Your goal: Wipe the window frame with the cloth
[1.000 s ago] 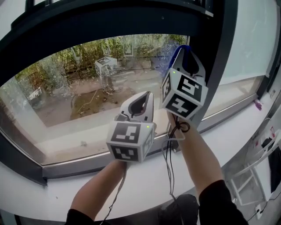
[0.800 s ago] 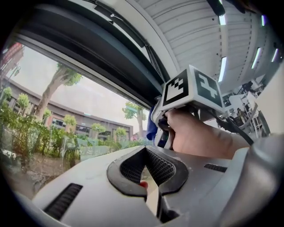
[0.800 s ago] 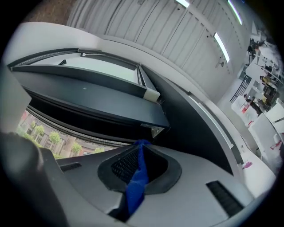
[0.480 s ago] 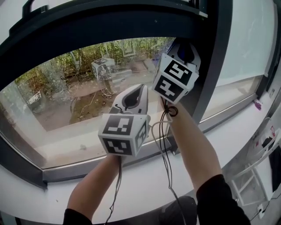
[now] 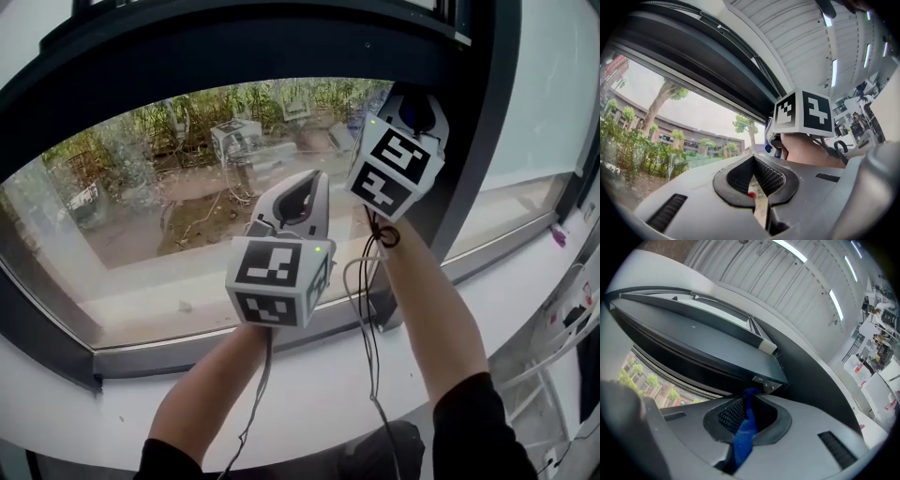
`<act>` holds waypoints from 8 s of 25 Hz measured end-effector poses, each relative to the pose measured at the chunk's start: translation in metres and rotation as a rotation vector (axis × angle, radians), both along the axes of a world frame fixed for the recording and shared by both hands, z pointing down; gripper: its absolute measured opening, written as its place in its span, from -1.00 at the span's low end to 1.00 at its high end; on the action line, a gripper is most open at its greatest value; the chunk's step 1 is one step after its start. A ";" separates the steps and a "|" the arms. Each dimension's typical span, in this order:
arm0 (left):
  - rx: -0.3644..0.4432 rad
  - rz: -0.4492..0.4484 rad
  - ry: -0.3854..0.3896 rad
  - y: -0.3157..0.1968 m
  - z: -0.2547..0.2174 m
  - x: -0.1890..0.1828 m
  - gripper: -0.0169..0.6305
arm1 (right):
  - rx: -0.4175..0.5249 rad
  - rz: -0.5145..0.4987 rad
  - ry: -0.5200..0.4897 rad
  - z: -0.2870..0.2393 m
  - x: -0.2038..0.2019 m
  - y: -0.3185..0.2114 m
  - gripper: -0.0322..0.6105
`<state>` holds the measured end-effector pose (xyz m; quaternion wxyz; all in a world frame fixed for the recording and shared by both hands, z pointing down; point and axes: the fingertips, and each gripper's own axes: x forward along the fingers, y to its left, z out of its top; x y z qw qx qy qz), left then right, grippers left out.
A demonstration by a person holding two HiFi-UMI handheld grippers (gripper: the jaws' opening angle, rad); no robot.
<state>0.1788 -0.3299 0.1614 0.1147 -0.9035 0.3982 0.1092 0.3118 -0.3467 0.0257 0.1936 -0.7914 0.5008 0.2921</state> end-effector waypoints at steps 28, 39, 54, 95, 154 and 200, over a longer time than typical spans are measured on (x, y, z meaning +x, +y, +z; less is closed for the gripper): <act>0.026 -0.082 0.033 -0.001 0.006 -0.049 -0.93 | 0.037 -0.041 0.275 -0.001 -0.084 0.007 -0.84; 0.031 -0.144 0.053 0.010 0.007 -0.092 -0.93 | 0.048 -0.088 0.403 -0.002 -0.159 0.017 -0.84; 0.022 -0.271 0.096 0.027 0.012 -0.178 -0.93 | 0.029 -0.190 0.437 0.000 -0.257 0.026 -0.84; 0.011 -0.578 0.142 0.084 0.036 -0.412 -0.93 | -0.059 -0.450 0.553 0.006 -0.529 0.052 -0.84; -0.061 -0.825 0.154 0.108 0.090 -0.569 -0.93 | -0.117 -0.489 1.183 0.037 -0.800 0.079 -0.84; -0.127 -0.982 0.059 0.110 0.181 -0.586 -0.94 | -0.015 -0.344 1.652 0.206 -0.811 0.089 -0.84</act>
